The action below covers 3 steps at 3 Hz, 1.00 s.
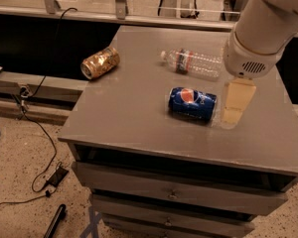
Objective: Move pepsi can near orange can
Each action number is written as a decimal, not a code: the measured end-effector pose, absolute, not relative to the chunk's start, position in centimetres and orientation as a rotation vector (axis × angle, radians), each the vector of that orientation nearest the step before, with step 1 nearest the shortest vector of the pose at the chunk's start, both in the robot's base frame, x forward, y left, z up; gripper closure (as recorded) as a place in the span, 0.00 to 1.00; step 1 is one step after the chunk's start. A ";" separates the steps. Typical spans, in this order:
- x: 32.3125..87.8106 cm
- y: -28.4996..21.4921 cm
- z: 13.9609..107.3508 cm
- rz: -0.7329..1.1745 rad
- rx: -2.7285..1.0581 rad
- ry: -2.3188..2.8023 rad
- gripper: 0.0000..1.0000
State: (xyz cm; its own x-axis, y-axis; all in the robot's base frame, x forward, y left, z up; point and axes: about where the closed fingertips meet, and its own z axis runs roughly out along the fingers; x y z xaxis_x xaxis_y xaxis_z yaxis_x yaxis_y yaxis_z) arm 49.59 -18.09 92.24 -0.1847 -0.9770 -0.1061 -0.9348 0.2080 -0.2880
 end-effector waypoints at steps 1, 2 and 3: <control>51.2 -17.8 89.2 -0.175 -1.779 2.259 0.00; 52.1 -17.4 86.4 -0.109 -1.744 2.290 0.00; 52.7 -17.8 84.1 -0.057 -1.679 2.343 0.00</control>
Offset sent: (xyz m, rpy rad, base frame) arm 0.0379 0.0122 -0.0913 0.1199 0.0967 -0.0863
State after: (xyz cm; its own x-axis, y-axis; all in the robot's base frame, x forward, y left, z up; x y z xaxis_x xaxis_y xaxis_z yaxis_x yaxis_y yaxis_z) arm 52.71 -17.78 84.08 -0.2997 -0.9358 -0.1857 -0.9257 0.3323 -0.1807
